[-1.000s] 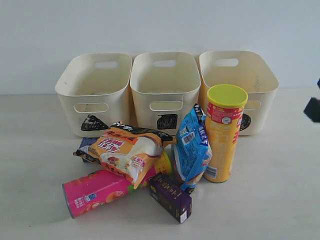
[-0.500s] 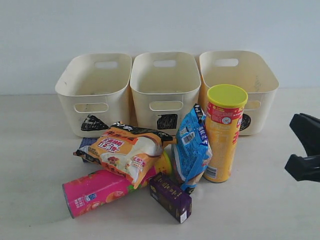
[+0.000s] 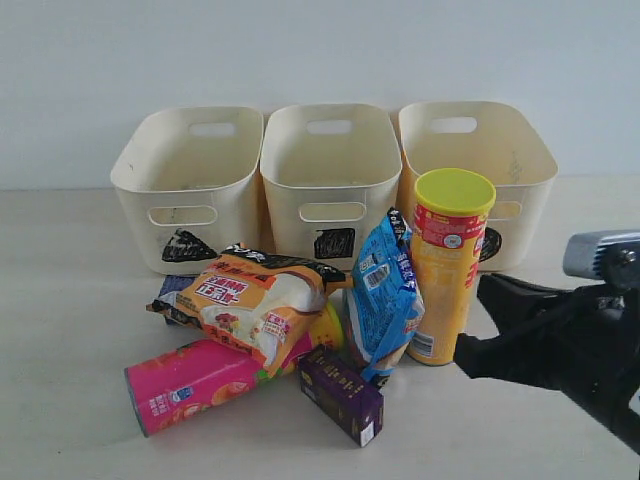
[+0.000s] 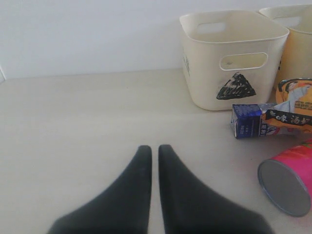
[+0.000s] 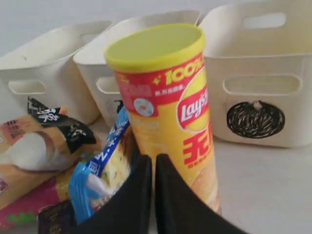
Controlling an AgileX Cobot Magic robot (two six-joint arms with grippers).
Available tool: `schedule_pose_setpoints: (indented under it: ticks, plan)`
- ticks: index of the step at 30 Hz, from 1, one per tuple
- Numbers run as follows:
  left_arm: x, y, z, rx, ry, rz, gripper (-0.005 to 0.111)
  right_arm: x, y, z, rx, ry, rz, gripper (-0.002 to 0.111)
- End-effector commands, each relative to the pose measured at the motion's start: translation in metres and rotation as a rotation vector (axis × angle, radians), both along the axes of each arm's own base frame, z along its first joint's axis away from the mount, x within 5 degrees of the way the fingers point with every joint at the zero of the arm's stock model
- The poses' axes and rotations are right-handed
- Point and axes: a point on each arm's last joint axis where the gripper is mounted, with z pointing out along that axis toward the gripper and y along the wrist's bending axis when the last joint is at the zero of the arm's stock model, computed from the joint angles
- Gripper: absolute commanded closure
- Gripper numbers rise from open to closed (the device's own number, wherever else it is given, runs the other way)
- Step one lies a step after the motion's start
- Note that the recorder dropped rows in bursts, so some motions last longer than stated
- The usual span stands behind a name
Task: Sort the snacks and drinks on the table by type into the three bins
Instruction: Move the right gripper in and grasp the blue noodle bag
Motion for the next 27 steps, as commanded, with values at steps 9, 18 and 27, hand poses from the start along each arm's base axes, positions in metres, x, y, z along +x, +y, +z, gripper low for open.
schedule_pose_setpoints:
  ticks: [9, 18, 27]
  plan:
    - [0.0, 0.0, 0.002, 0.0, -0.011, 0.002, 0.102, 0.02, 0.057, -0.045, -0.016, 0.082, 0.127, 0.067]
    - [0.0, 0.0, 0.002, 0.0, -0.011, 0.002, 0.102, 0.023, 0.062, -0.044, 0.041, 0.128, 0.121, 0.028]
    - [0.0, 0.0, 0.002, 0.0, -0.011, 0.002, 0.102, 0.041, 0.083, -0.036, 0.0, 0.165, 0.149, 0.029]
